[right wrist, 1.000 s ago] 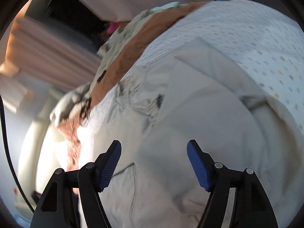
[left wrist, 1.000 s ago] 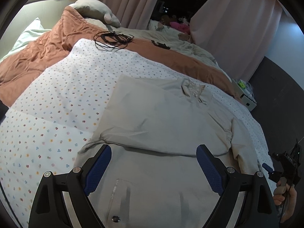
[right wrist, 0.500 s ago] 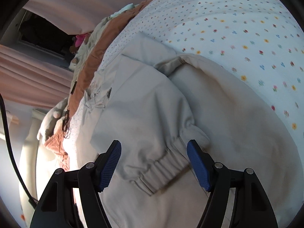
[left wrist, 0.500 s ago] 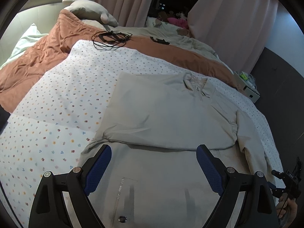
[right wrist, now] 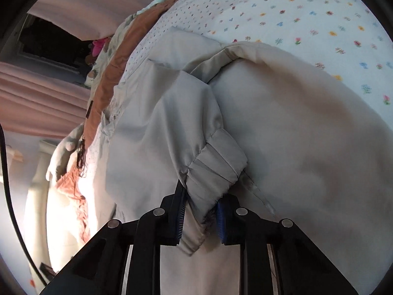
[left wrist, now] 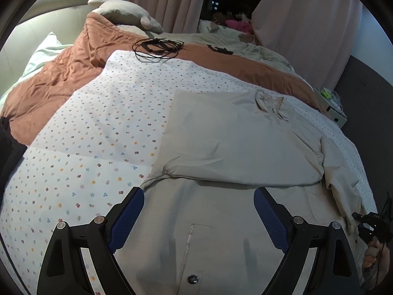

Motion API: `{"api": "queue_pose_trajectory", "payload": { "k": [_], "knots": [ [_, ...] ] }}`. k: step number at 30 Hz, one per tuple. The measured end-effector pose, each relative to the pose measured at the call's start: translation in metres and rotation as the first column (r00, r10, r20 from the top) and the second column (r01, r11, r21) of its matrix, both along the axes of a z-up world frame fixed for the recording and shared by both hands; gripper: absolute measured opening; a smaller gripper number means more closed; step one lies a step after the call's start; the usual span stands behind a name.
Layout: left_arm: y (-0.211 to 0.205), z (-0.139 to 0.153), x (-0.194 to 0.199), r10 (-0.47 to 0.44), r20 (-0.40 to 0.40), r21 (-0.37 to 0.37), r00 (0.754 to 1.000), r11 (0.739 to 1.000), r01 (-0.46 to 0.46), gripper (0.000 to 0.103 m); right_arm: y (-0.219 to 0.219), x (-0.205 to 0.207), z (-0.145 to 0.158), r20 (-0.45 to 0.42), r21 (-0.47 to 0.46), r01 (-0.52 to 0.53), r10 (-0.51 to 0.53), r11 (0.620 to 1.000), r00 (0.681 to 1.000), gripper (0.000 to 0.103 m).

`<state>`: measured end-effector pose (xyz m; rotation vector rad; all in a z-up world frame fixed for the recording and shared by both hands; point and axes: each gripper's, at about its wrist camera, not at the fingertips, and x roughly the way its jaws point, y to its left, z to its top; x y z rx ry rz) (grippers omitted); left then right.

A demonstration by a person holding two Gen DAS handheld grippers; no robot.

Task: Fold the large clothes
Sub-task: 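Grasp the other sleeve cuff with the right tool and lift it, then lay the sleeve across the jacket and open the right tool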

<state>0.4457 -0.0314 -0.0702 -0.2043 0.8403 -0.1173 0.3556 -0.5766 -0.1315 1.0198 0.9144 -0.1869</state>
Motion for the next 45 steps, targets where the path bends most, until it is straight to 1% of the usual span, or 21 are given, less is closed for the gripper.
{"api": "queue_pose_trajectory", "payload": {
  "k": [1,3,5,6,8,9,10,12,14,19,24,30,34,36,37,39,40,41,42,43,45],
  "knots": [
    [0.004,0.001,0.0,0.007,0.001,-0.018,1.0,1.0,-0.007,0.091,0.0,0.002,0.003,0.027,-0.003,0.007,-0.007,1.0,1.0,0.016],
    [0.011,0.005,-0.001,0.02,0.005,-0.059,1.0,0.998,-0.02,0.092,0.003,0.003,0.018,0.076,-0.052,0.009,-0.005,0.999,0.997,0.015],
    [0.019,0.011,-0.003,0.035,0.018,-0.088,0.999,0.996,-0.033,0.091,0.013,0.008,0.045,0.138,-0.128,-0.009,0.027,0.992,0.99,0.014],
    [0.022,0.013,-0.003,0.041,0.022,-0.1,0.999,0.994,-0.039,0.091,0.022,0.012,0.062,0.168,-0.186,-0.022,0.054,0.982,0.984,0.014],
    [0.029,0.017,-0.003,0.053,0.027,-0.124,0.998,0.991,-0.049,0.091,0.039,0.022,0.088,0.192,-0.277,-0.043,0.099,0.96,0.976,0.014],
    [0.033,0.018,-0.004,0.06,0.026,-0.132,0.998,0.99,-0.056,0.091,0.047,0.028,0.099,0.202,-0.306,-0.053,0.119,0.95,0.972,0.014],
    [0.037,0.019,-0.004,0.072,0.027,-0.131,0.997,0.989,-0.068,0.091,0.057,0.037,0.109,0.212,-0.335,-0.069,0.146,0.94,0.966,0.014],
    [0.042,0.022,-0.006,0.099,0.036,-0.091,0.994,0.991,-0.096,0.091,0.076,0.053,0.125,0.22,-0.379,-0.096,0.191,0.92,0.957,0.014],
    [0.047,0.023,-0.006,0.104,0.041,-0.064,0.994,0.993,-0.101,0.091,0.092,0.067,0.134,0.219,-0.409,-0.125,0.231,0.904,0.948,0.013],
    [0.067,0.02,-0.006,0.127,0.033,-0.057,0.991,0.991,-0.125,0.091,0.131,0.103,0.149,0.217,-0.454,-0.199,0.324,0.869,0.921,0.013],
    [0.084,0.011,-0.001,0.155,0.012,-0.072,0.988,0.986,-0.154,0.091,0.161,0.13,0.145,0.21,-0.459,-0.256,0.384,0.851,0.899,0.013],
    [0.095,-0.005,0.011,0.177,-0.022,-0.076,0.984,0.981,-0.178,0.091,0.194,0.155,0.13,0.188,-0.462,-0.331,0.456,0.823,0.87,0.013],
    [0.1,-0.014,0.02,0.192,-0.041,-0.086,0.981,0.977,-0.195,0.091,0.22,0.172,0.114,0.167,-0.453,-0.397,0.513,0.799,0.842,0.013],
    [0.1,-0.019,0.025,0.198,-0.049,-0.083,0.979,0.976,-0.202,0.091,0.236,0.18,0.104,0.157,-0.444,-0.436,0.547,0.783,0.822,0.013],
    [0.1,-0.021,0.027,0.2,-0.052,-0.081,0.978,0.976,-0.204,0.091,0.245,0.183,0.098,0.149,-0.447,-0.458,0.569,0.768,0.809,0.015],
    [0.096,-0.027,0.031,0.201,-0.056,-0.077,0.978,0.976,-0.205,0.091,0.26,0.188,0.086,0.119,-0.445,-0.503,0.606,0.741,0.787,0.023],
    [0.094,-0.029,0.033,0.201,-0.054,-0.075,0.978,0.976,-0.205,0.091,0.263,0.188,0.079,0.119,-0.424,-0.522,0.617,0.74,0.778,0.04],
    [0.091,-0.031,0.034,0.2,-0.053,-0.072,0.978,0.976,-0.203,0.091,0.262,0.188,0.072,0.146,-0.378,-0.543,0.628,0.749,0.764,0.048],
    [0.087,-0.034,0.037,0.199,-0.059,-0.065,0.978,0.977,-0.203,0.091,0.26,0.187,0.067,0.164,-0.349,-0.549,0.626,0.759,0.762,0.056],
    [0.083,-0.036,0.041,0.196,-0.068,-0.063,0.978,0.978,-0.2,0.091,0.256,0.184,0.063,0.169,-0.337,-0.542,0.616,0.77,0.769,0.057],
    [0.074,-0.036,0.047,0.178,-0.06,-0.076,0.982,0.98,-0.183,0.091,0.249,0.18,0.059,0.142,-0.341,-0.536,0.606,0.772,0.783,0.057]
  ]
}}
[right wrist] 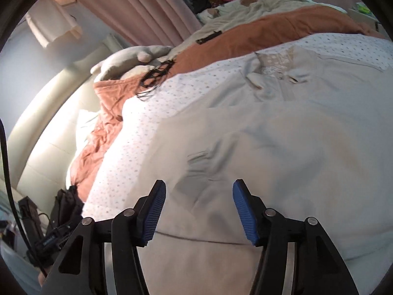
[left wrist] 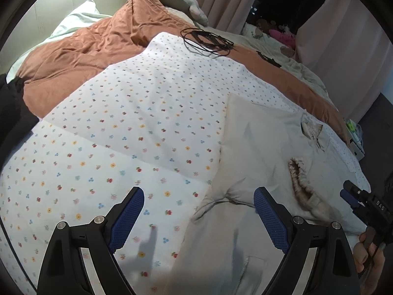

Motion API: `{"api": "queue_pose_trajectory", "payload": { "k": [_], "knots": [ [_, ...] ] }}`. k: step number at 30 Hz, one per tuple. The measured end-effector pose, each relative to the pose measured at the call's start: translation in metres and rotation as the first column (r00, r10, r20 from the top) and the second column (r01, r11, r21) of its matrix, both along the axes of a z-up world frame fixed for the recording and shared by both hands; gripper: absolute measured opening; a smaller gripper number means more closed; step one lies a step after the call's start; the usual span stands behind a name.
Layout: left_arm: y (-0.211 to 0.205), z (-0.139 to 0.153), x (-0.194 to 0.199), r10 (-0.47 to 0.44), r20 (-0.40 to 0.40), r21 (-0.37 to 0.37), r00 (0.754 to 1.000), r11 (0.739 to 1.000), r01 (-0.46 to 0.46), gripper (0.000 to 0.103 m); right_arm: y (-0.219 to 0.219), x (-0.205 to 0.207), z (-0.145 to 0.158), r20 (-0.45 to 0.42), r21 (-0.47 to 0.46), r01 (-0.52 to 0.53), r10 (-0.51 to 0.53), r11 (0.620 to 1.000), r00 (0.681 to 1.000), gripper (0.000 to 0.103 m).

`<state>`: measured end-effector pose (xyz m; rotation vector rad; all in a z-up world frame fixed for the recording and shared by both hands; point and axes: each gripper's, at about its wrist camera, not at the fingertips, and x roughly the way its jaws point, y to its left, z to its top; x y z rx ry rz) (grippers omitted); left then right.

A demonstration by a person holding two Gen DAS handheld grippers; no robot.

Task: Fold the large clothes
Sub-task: 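Lay the sleeve across the jacket and open the right tool, then move both tools to the jacket hem with the drawstring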

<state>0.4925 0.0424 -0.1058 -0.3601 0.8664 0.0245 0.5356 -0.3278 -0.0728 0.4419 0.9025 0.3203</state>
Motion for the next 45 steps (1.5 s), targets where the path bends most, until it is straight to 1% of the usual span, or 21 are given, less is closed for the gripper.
{"api": "queue_pose_trajectory", "payload": {
  "k": [2,5,8,11,13,14,17,20,21,24,27,28,29,30,31,36,38,40,41,43,45],
  "knots": [
    [-0.01,0.0,0.004,-0.018,0.007,0.011,1.0,1.0,0.018,0.091,-0.01,-0.005,-0.001,0.003,0.014,0.02,-0.02,1.0,1.0,0.057],
    [-0.026,-0.005,0.003,-0.059,-0.005,0.071,0.998,0.996,0.059,0.091,-0.025,-0.006,0.0,-0.001,0.009,0.077,-0.077,0.997,0.997,0.057],
    [-0.036,-0.01,0.001,-0.085,-0.027,0.127,0.996,0.988,0.088,0.091,-0.028,-0.002,-0.006,-0.029,-0.007,0.091,-0.091,0.996,0.995,0.057],
    [-0.04,-0.006,0.002,-0.092,-0.033,0.128,0.995,0.987,0.096,0.091,-0.02,0.001,-0.018,-0.076,-0.022,0.072,-0.074,0.997,0.994,0.057],
    [-0.039,0.001,0.002,-0.09,-0.027,0.101,0.996,0.991,0.092,0.091,-0.014,0.002,-0.025,-0.125,-0.04,0.052,-0.056,0.998,0.991,0.057],
    [-0.039,0.005,0.0,-0.086,-0.023,0.087,0.996,0.992,0.088,0.091,-0.011,0.002,-0.025,-0.131,-0.048,0.045,-0.051,0.998,0.99,0.057],
    [-0.036,0.016,-0.009,-0.061,-0.005,0.077,0.998,0.995,0.061,0.091,-0.01,-0.005,-0.007,-0.095,-0.092,0.038,-0.046,0.995,0.994,0.058],
    [-0.037,0.026,-0.018,-0.055,0.001,0.101,0.998,0.993,0.055,0.092,-0.021,-0.014,0.013,-0.064,-0.069,0.059,-0.064,0.996,0.996,0.062],
    [-0.036,0.031,-0.021,-0.056,0.004,0.104,0.998,0.993,0.055,0.091,-0.026,-0.017,0.017,-0.059,-0.068,0.069,-0.073,0.995,0.996,0.065],
    [-0.034,0.044,-0.032,-0.058,0.023,0.117,0.998,0.992,0.055,0.092,-0.041,-0.029,0.025,-0.058,-0.08,0.094,-0.099,0.992,0.993,0.065],
    [-0.031,0.056,-0.043,-0.059,0.04,0.15,0.997,0.987,0.053,0.092,-0.056,-0.041,0.034,-0.063,-0.084,0.117,-0.123,0.99,0.99,0.065],
    [-0.031,0.059,-0.047,-0.059,0.043,0.154,0.997,0.987,0.052,0.092,-0.061,-0.047,0.039,-0.059,-0.09,0.125,-0.131,0.988,0.99,0.067],
    [-0.029,0.062,-0.05,-0.058,0.047,0.151,0.997,0.987,0.051,0.092,-0.065,-0.051,0.043,-0.055,-0.096,0.132,-0.137,0.987,0.989,0.07],
    [-0.028,0.065,-0.054,-0.056,0.051,0.143,0.997,0.989,0.048,0.092,-0.07,-0.056,0.049,-0.051,-0.101,0.139,-0.144,0.985,0.988,0.079],
    [-0.027,0.068,-0.057,-0.051,0.056,0.135,0.997,0.99,0.043,0.092,-0.073,-0.061,0.054,-0.046,-0.102,0.144,-0.149,0.984,0.988,0.085],
    [-0.024,0.083,-0.073,-0.042,0.075,0.117,0.996,0.993,0.033,0.092,-0.087,-0.088,0.084,-0.003,-0.108,0.157,-0.159,0.982,0.987,0.086],
    [-0.024,0.089,-0.079,-0.043,0.085,0.112,0.995,0.993,0.033,0.098,-0.091,-0.099,0.09,0.005,-0.116,0.164,-0.165,0.98,0.986,0.087],
    [-0.026,0.095,-0.086,-0.042,0.093,0.127,0.995,0.992,0.03,0.102,-0.098,-0.11,0.093,0.002,-0.12,0.176,-0.177,0.977,0.984,0.087],
    [-0.026,0.097,-0.089,-0.041,0.096,0.131,0.995,0.991,0.028,0.102,-0.101,-0.116,0.094,0.0,-0.121,0.184,-0.185,0.976,0.983,0.088],
    [-0.026,0.1,-0.094,-0.041,0.097,0.119,0.994,0.993,0.029,0.102,-0.109,-0.128,0.098,0.001,-0.124,0.201,-0.203,0.972,0.979,0.093],
    [-0.024,0.103,-0.099,-0.039,0.099,0.104,0.994,0.994,0.028,0.102,-0.116,-0.138,0.103,0.011,-0.121,0.213,-0.213,0.969,0.977,0.094]
  ]
}}
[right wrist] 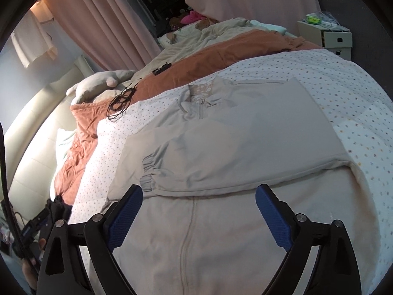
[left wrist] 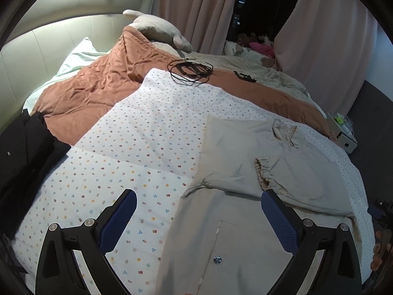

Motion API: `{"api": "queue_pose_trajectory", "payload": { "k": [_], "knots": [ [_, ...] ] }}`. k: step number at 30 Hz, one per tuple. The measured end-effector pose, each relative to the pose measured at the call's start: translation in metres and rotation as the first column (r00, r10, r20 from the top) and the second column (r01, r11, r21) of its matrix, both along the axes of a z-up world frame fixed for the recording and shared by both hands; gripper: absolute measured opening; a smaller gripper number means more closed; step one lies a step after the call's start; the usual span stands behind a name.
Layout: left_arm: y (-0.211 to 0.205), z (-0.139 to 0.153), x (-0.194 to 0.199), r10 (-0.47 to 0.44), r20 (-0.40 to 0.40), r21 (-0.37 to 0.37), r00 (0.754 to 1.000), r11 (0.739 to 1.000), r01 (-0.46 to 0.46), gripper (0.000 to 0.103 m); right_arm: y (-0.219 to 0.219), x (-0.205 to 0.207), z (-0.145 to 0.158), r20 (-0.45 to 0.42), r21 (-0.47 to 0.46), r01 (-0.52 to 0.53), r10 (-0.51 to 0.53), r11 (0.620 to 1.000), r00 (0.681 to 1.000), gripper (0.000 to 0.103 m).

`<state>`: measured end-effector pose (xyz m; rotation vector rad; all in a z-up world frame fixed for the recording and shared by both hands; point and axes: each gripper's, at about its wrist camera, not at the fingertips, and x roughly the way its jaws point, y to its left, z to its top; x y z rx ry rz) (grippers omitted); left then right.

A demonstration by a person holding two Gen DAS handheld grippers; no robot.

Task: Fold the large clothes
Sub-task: 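Move both tools to the jacket hem with the drawstring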

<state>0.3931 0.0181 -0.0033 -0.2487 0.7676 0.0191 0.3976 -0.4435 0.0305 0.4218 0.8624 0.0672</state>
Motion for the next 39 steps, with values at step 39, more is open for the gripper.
{"api": "queue_pose_trajectory", "payload": {
  "k": [39],
  "knots": [
    [0.053,-0.065,-0.193,-0.028,-0.081,-0.088,0.996,0.996,0.02,0.065,-0.167,-0.299,-0.063,0.022,0.123,0.278,-0.283,0.953,0.959,0.09]
  ]
}}
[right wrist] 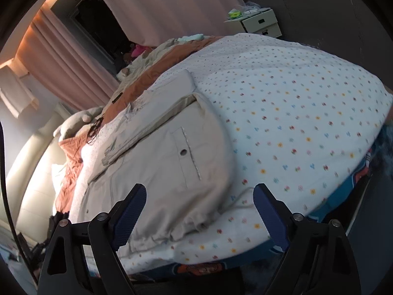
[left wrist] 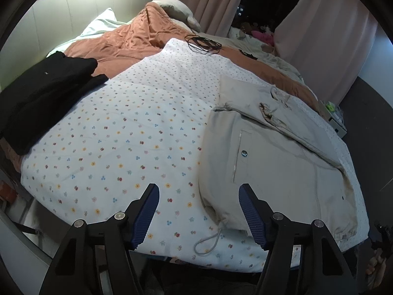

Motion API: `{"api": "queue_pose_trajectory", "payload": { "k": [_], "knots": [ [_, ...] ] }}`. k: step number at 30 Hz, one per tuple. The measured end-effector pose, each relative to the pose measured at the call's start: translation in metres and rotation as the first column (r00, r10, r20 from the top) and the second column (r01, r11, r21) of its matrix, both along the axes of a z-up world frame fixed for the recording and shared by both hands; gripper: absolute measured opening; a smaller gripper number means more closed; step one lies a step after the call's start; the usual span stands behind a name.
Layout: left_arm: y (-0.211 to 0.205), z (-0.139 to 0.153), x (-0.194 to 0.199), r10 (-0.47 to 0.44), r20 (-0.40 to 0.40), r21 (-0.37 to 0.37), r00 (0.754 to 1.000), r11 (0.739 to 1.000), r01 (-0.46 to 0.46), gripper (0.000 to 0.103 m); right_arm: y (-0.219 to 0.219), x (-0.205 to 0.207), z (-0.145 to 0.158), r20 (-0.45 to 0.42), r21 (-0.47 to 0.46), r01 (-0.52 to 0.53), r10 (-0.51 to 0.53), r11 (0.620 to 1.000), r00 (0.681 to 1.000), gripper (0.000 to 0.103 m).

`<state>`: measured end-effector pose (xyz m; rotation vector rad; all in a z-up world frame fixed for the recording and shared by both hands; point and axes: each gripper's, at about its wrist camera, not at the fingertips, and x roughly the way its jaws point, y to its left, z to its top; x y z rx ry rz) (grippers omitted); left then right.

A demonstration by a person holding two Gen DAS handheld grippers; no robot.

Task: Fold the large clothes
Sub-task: 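Move both tools to the jacket hem with the drawstring, then close the right tool on the hem while the left tool closes beside it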

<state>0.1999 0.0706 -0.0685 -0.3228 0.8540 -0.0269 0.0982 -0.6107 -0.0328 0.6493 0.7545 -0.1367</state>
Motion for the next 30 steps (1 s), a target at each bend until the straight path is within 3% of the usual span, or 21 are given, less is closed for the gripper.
{"api": "queue_pose_trajectory", "payload": {
  "k": [2,9,18,22,30],
  "knots": [
    [0.001,-0.006,-0.004,-0.005,-0.017,-0.019,1.0,1.0,0.004,0.061,-0.002,-0.008,-0.009,0.0,0.018,0.003,-0.003,1.0,1.0,0.089],
    [0.006,-0.029,-0.009,-0.006,-0.051,-0.073,0.999,0.997,0.002,0.061,-0.002,-0.017,-0.038,-0.008,0.091,0.008,-0.007,0.996,1.0,0.087],
    [-0.006,-0.056,0.013,-0.033,-0.093,-0.15,0.995,0.989,0.019,0.05,0.004,0.01,-0.064,-0.024,0.184,-0.022,0.027,0.983,0.999,0.082],
    [-0.01,-0.072,0.027,-0.043,-0.128,-0.207,0.991,0.978,0.016,0.048,0.004,0.02,-0.086,-0.019,0.356,-0.018,0.027,0.934,0.999,0.08],
    [-0.015,-0.096,0.066,-0.048,-0.206,-0.262,0.977,0.965,-0.008,0.048,0.019,0.053,-0.101,-0.021,0.402,-0.03,0.041,0.915,0.999,0.079]
  ]
}}
